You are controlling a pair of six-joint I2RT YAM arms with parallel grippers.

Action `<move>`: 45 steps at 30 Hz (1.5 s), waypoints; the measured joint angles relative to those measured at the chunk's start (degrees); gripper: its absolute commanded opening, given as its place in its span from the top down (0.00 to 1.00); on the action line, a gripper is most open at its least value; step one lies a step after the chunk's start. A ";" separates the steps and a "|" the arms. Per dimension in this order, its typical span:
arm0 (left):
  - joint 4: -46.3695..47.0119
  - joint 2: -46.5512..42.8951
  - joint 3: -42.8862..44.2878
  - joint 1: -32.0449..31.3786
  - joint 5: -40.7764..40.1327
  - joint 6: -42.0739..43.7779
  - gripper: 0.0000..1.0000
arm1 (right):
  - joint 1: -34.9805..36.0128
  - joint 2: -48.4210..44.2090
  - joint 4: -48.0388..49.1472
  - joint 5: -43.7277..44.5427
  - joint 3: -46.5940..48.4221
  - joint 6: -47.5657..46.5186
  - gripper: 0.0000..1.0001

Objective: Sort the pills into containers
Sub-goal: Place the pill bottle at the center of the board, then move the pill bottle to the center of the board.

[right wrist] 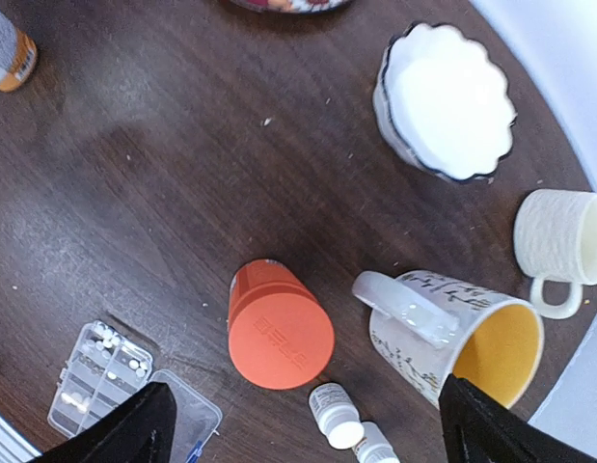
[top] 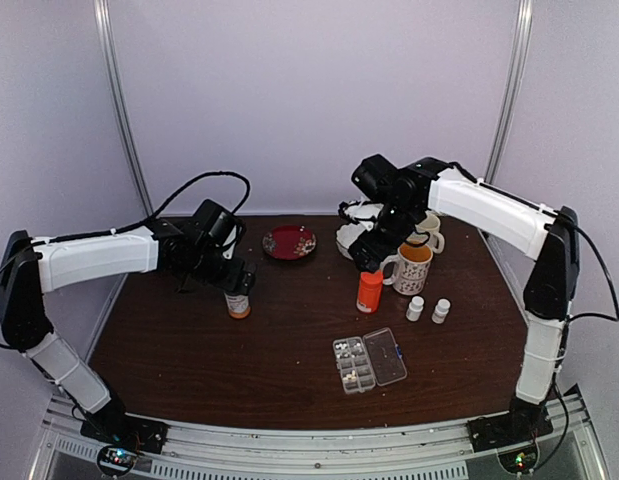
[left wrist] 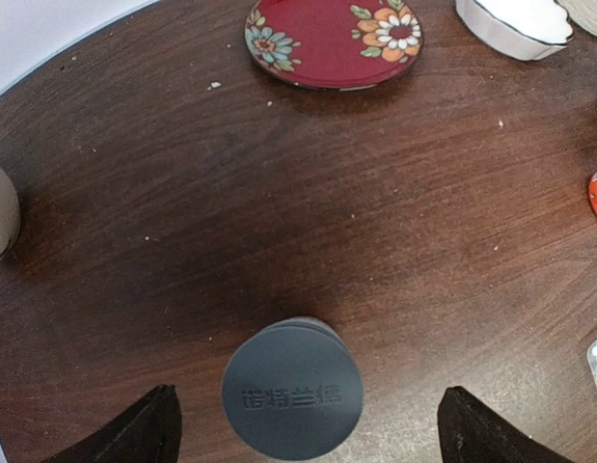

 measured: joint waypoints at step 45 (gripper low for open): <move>-2.45 1.53 1.44 -11.65 6.80 -1.62 0.61 | 10.03 -22.86 32.13 -7.13 -30.82 6.43 0.12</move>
